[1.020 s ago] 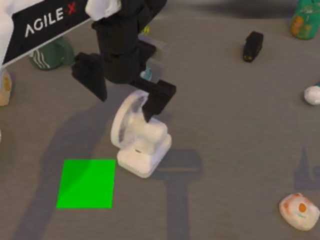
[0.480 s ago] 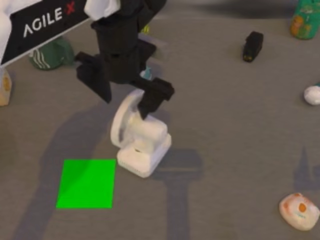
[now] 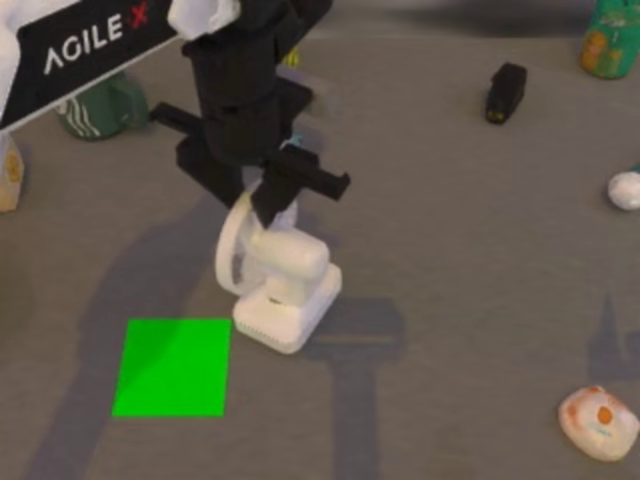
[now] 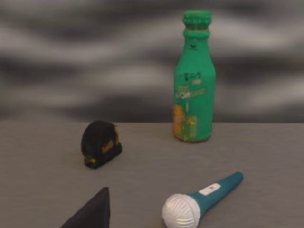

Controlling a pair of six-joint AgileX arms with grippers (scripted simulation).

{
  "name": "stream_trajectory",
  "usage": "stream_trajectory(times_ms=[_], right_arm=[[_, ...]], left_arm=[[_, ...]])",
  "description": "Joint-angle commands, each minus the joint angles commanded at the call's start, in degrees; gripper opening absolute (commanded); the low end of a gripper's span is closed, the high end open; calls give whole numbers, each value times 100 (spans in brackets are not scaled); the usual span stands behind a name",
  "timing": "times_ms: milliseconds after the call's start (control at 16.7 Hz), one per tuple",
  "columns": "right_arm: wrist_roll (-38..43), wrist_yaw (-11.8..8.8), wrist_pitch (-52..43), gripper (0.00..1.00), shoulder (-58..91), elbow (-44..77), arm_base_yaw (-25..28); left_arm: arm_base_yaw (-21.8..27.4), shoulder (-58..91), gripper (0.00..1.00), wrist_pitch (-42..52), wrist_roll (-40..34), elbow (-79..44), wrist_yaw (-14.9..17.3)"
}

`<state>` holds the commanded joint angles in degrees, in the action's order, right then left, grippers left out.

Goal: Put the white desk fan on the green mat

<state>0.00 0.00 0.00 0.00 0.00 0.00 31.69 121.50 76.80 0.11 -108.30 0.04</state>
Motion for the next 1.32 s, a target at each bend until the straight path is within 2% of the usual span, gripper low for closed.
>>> stream_trajectory(times_ms=[600,1020,1320], right_arm=[[0,0,0,100,0,0,0],[0,0,0,100,0,0,0],[0,0,0,100,0,0,0]], left_arm=[[6,-45,0,21,-1,-23,12],[-82,114,0,1107,-9,-1283,14],[-66,105,0,1230,-2,-1409,11]])
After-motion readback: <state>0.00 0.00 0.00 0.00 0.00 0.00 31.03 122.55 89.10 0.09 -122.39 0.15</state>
